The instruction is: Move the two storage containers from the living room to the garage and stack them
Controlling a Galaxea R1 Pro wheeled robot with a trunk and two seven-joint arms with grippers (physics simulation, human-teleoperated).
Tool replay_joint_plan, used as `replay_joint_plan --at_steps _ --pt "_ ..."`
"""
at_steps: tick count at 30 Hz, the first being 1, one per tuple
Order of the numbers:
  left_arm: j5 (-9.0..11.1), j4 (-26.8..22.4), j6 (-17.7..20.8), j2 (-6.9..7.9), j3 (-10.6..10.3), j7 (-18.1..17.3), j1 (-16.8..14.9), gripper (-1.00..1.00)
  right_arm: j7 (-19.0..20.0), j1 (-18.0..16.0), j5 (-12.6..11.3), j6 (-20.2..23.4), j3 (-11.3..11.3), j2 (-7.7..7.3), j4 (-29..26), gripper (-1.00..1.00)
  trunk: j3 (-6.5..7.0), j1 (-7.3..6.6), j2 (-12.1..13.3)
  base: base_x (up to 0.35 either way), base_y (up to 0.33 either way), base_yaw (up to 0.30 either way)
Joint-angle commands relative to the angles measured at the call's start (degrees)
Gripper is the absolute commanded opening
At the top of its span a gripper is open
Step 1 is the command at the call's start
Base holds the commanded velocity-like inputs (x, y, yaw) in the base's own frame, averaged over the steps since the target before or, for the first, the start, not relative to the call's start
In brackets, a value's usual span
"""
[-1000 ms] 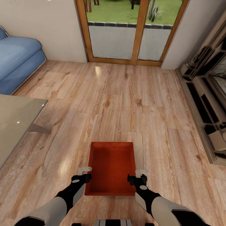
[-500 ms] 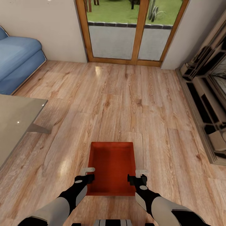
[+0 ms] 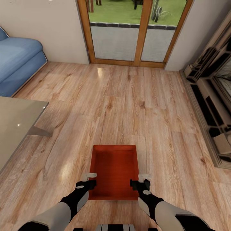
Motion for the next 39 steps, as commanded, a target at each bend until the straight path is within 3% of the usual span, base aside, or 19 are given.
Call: replay_joint_plan --at_steps 1,18,39 --pt "0.56 -0.05 0.12 0.01 -0.49 0.34 -0.01 1.00 -0.23 -0.03 0.59 -0.14 -0.42 0.02 0.07 1.00 -0.03 0.00 -0.01 0.000 0.000 0.000" --pt "0.66 -0.04 -0.15 -0.02 -0.44 0.59 -0.01 1.00 -0.20 -0.03 0.66 -0.16 -0.45 -0.03 0.07 1.00 -0.03 0.00 -0.01 0.000 0.000 0.000" --pt "0.54 0.05 -0.11 0.15 -0.46 0.45 -0.01 1.00 -0.20 -0.03 0.37 -0.21 -0.43 -0.01 0.07 1.00 -3.80 4.61 -8.43 0.000 0.000 0.000"
